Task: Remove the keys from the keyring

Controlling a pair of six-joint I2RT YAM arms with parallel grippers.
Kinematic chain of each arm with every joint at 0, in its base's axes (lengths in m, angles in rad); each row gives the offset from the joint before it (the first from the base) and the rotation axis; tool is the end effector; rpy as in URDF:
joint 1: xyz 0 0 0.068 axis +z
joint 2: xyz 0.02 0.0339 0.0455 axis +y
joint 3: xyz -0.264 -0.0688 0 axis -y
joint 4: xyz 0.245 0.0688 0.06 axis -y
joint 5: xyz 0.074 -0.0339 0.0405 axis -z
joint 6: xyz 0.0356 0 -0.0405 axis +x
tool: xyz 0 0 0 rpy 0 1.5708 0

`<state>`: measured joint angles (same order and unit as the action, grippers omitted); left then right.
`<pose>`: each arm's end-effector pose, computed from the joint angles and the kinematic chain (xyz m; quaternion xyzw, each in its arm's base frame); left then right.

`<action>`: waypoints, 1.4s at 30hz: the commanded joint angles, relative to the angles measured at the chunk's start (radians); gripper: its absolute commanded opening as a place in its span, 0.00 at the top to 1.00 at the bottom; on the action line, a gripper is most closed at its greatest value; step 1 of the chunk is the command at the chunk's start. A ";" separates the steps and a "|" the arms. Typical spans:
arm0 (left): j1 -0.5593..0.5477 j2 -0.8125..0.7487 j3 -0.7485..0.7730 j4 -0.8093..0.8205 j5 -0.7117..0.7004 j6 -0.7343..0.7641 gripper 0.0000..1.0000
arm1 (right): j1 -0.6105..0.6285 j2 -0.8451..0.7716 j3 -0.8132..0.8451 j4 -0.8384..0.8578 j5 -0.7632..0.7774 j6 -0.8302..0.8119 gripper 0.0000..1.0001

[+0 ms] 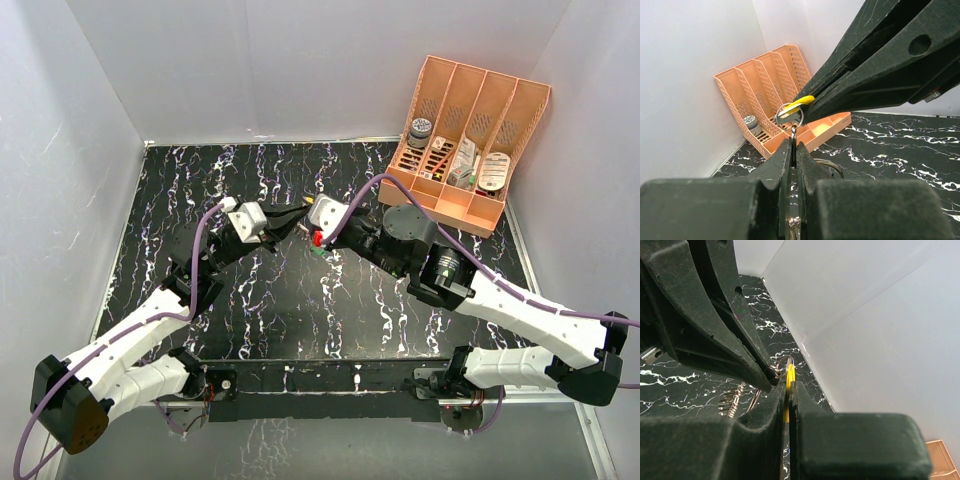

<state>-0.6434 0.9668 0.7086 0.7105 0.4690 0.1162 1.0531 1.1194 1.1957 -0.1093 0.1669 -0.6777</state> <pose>0.1643 -0.1433 0.3725 0.3742 0.4062 -0.3338 0.7639 0.1306 0.2174 0.4260 -0.5077 0.5085 0.0704 0.6919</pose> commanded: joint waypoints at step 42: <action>0.080 0.070 0.307 -0.342 0.520 0.073 0.67 | 0.002 -0.082 0.059 0.022 -0.127 -0.058 1.00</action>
<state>-0.5709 1.0256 0.9424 0.4068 0.8398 0.1974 1.0531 1.0592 1.1950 -0.1204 0.0544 -0.7162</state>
